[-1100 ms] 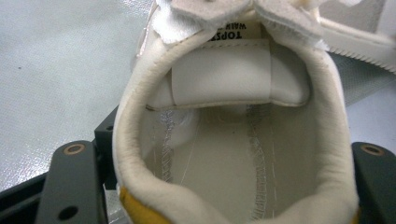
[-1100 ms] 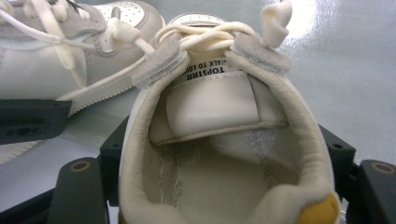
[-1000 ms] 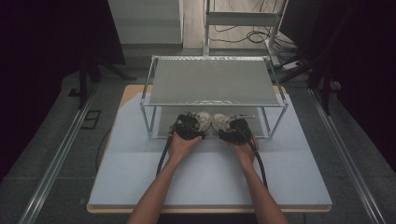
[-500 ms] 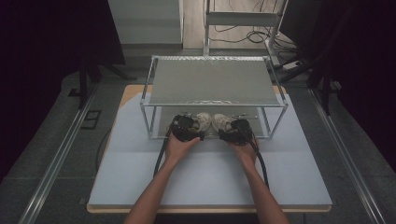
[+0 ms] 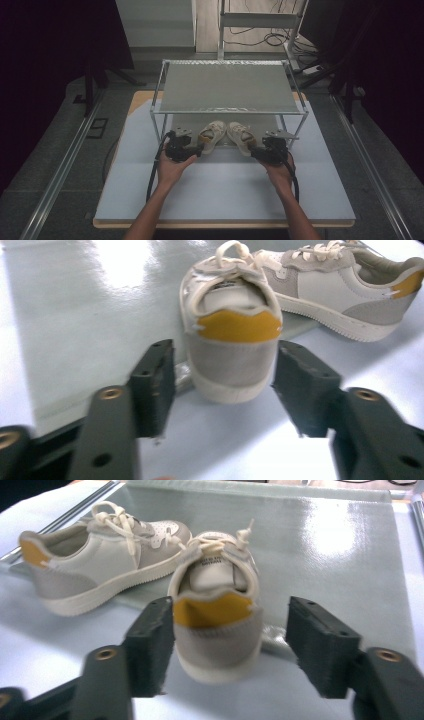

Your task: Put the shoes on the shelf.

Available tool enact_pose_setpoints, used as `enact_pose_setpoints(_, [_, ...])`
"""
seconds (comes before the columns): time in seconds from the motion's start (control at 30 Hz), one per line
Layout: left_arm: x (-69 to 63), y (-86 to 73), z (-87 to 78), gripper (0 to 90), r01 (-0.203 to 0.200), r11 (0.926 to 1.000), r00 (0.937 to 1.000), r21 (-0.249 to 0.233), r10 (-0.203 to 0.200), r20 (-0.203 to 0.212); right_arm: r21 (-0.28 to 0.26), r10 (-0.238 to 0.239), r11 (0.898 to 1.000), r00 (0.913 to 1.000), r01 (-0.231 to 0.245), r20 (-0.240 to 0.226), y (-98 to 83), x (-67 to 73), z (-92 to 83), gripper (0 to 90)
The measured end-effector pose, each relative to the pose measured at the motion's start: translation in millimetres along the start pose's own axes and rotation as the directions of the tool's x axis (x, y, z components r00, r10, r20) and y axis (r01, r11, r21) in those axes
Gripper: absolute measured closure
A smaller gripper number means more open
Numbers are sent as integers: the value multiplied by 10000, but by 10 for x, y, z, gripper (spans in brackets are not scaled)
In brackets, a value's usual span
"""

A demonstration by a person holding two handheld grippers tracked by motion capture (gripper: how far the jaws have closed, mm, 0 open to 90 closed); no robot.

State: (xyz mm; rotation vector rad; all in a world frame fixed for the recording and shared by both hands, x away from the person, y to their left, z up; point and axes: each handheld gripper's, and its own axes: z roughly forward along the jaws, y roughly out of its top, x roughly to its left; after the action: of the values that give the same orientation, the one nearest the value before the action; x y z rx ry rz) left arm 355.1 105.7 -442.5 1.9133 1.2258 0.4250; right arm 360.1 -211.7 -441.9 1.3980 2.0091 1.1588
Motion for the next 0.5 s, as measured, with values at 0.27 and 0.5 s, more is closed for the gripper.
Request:
enact_pose_setpoints(0.27, [196,-143,6,703,232,9988,9995,427,-241,216,17,51,10000,9994,-50,-339,-139,-185,-154,662])
enact_pose_setpoints(0.5, [275,-185,115,756,403,9963,9987,760,-425,273,511,25,9987,9995,-9,-305,-246,-263,-99,832])
